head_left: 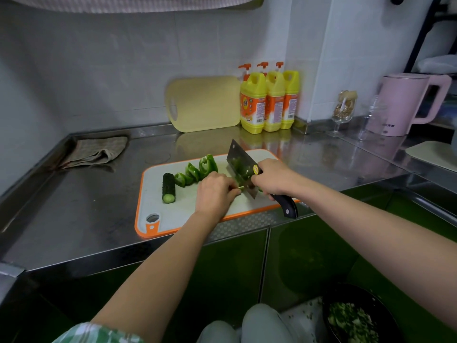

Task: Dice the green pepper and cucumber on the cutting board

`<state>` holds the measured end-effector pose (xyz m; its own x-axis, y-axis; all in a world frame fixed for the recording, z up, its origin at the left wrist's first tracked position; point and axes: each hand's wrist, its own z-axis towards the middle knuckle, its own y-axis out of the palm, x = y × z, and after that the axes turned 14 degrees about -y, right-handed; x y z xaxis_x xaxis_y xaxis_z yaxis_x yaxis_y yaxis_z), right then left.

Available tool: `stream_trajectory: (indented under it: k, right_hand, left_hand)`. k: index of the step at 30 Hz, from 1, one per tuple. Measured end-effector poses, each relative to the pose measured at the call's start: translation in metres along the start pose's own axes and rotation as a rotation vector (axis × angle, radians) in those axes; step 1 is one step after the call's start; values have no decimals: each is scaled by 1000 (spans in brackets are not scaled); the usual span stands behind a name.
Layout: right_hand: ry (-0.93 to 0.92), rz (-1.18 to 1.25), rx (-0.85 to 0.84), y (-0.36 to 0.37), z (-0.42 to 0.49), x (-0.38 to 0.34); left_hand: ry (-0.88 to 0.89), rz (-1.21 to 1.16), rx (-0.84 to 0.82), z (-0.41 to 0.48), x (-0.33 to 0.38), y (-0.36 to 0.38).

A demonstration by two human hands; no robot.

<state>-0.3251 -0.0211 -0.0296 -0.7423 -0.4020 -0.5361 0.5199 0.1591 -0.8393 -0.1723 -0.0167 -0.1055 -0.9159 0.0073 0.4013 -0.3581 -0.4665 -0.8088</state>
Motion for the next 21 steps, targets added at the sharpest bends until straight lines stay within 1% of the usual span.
stream_trajectory:
  k: [3, 6, 11, 15, 21]
  right_hand:
    - [12, -29, -23, -1, -3, -1]
    - [13, -125, -71, 0, -6, -4]
    - [-2, -257, -98, 3, -11, -9]
    - [25, -249, -101, 11, -8, -8]
    - [54, -260, -145, 14, 5, -14]
  left_hand:
    - [15, 17, 2, -1, 1, -1]
    - [30, 31, 3, 0, 1, 0]
    - [48, 41, 7, 0, 1, 0]
    - [55, 22, 44, 1, 1, 0]
    - [51, 10, 37, 0, 2, -3]
